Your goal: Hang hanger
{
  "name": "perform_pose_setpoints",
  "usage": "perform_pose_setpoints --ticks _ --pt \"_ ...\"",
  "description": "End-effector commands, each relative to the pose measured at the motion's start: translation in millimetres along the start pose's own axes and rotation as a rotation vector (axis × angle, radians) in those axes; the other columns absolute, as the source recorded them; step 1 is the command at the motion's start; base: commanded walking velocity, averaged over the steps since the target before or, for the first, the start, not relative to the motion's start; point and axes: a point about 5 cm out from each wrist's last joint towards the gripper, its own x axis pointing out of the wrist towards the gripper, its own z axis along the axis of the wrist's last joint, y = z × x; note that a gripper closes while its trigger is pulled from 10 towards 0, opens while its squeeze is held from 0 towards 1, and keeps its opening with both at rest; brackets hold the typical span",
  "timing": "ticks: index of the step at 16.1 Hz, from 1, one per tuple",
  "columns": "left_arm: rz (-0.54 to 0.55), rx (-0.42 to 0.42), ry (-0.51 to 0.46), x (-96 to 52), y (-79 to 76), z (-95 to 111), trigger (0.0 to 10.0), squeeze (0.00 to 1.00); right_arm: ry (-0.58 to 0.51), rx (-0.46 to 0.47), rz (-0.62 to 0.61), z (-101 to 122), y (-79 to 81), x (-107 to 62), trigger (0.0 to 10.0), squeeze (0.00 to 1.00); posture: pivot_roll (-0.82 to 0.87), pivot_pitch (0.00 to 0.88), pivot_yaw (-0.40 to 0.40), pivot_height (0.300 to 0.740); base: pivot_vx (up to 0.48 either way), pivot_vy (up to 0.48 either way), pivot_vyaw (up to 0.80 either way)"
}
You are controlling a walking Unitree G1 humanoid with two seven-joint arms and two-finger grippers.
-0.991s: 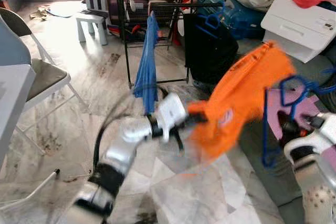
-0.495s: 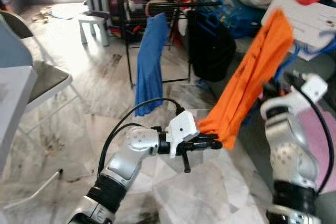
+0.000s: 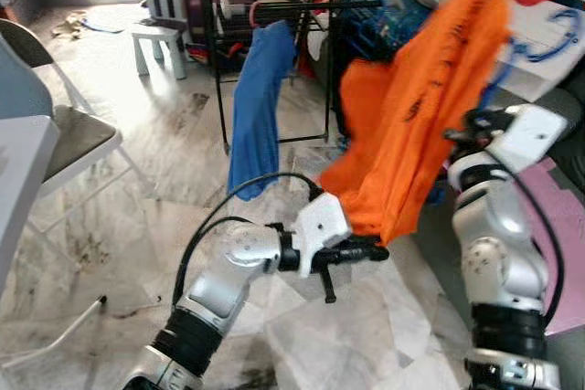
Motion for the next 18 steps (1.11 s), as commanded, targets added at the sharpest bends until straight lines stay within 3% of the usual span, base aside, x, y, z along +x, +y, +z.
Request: perform_pose_setpoints --ticks 1,3,6,8,11,14,18 --pt "-0.013 -0.02 0.035 1.5 -4.4 -8 10.0 1.0 -0.068 -0.029 0.023 11 1.3 -4.1 10.0 0.0 0.0 0.0 -0.076 0.74 0.0 0.0 0.0" --pt "0.016 -0.026 0.048 1.6 -4.2 -14 10.0 1.0 -0.045 -0.1 0.066 3 1.2 -13.9 10.0 0.0 0.0 0.0 -0.075 0.74 0.0 0.0 0.0" --pt "-0.004 -0.042 0.049 -3.7 -2.6 -13 10.0 1.0 0.019 -0.171 0.053 -12 -15.4 -30.9 10.0 0.0 0.0 0.0 -0.077 0.74 0.0 0.0 0.0" --pt "-0.038 -0.056 0.058 -16.4 4.1 -10 10.0 1.0 0.067 -0.223 0.06 -24 -29.8 -48.4 10.0 0.0 0.0 0.0 -0.077 0.74 0.0 0.0 0.0" --pt "-0.04 -0.042 0.079 -25.9 12.4 -9 10.0 1.0 0.095 -0.258 0.099 -31 -34.4 -59.6 10.0 0.0 0.0 0.0 -0.078 0.74 0.0 0.0 0.0" --pt "0.064 0.046 0.057 -39.3 34.3 0 10.0 1.0 0.159 -0.335 0.268 -43 -33.8 -89.4 10.0 0.0 0.01 0.0 -0.08 0.74 0.0 0.0 0.0" --pt "0.132 0.072 0.063 -45.5 44.4 0 10.0 1.0 0.157 -0.374 0.281 -43 -41.8 -102.3 10.0 0.0 0.0 0.0 -0.073 0.74 0.0 0.0 0.0"
